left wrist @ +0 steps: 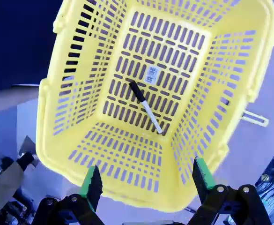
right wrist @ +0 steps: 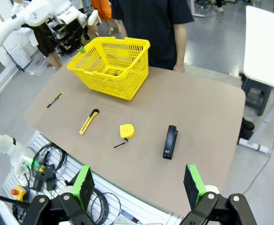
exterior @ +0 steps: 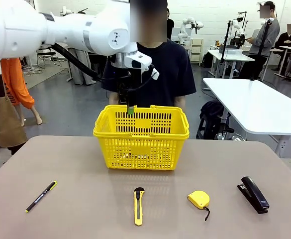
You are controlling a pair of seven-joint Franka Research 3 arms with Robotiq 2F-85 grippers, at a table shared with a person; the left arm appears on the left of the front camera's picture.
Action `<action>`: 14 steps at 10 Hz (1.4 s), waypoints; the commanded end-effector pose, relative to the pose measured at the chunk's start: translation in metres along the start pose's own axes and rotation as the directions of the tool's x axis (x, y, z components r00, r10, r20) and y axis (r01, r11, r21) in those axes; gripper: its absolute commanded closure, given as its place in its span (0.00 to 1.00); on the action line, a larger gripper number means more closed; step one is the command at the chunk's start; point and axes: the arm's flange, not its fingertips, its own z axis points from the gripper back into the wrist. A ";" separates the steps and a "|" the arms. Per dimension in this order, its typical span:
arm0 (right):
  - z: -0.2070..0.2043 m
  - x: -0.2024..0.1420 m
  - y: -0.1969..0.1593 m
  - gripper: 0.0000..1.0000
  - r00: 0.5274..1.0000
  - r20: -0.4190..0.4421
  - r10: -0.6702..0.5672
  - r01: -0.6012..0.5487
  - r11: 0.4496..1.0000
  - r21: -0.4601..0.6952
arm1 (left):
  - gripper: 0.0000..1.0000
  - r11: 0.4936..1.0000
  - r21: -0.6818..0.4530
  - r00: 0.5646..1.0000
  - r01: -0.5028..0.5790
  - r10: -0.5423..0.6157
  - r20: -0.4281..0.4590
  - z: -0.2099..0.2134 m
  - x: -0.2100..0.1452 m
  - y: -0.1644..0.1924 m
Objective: Place the items the person wants into the basket.
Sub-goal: Pick up the item the person points to and place it in the Market Basket.
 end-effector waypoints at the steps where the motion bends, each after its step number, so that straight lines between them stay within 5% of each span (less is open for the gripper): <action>1: 0.007 -0.003 0.005 0.00 1.000 0.009 0.008 -0.008 1.000 0.000 | 0.00 0.996 -0.053 0.997 -0.074 0.075 0.007 0.009 -0.046 -0.032; 6: 0.007 -0.003 0.005 0.00 1.000 0.009 0.008 -0.008 1.000 0.000 | 0.00 0.979 -0.037 0.980 -0.201 0.201 -0.001 0.039 -0.174 -0.087; 10: 0.007 -0.003 0.005 0.00 1.000 0.009 0.008 -0.008 1.000 0.000 | 0.00 0.964 -0.111 0.971 -0.240 0.238 -0.028 0.033 -0.186 -0.072; 14: 0.007 -0.003 0.005 0.00 1.000 0.009 0.008 -0.008 1.000 0.000 | 0.00 0.967 -0.060 0.968 -0.248 0.246 -0.041 0.039 -0.196 -0.078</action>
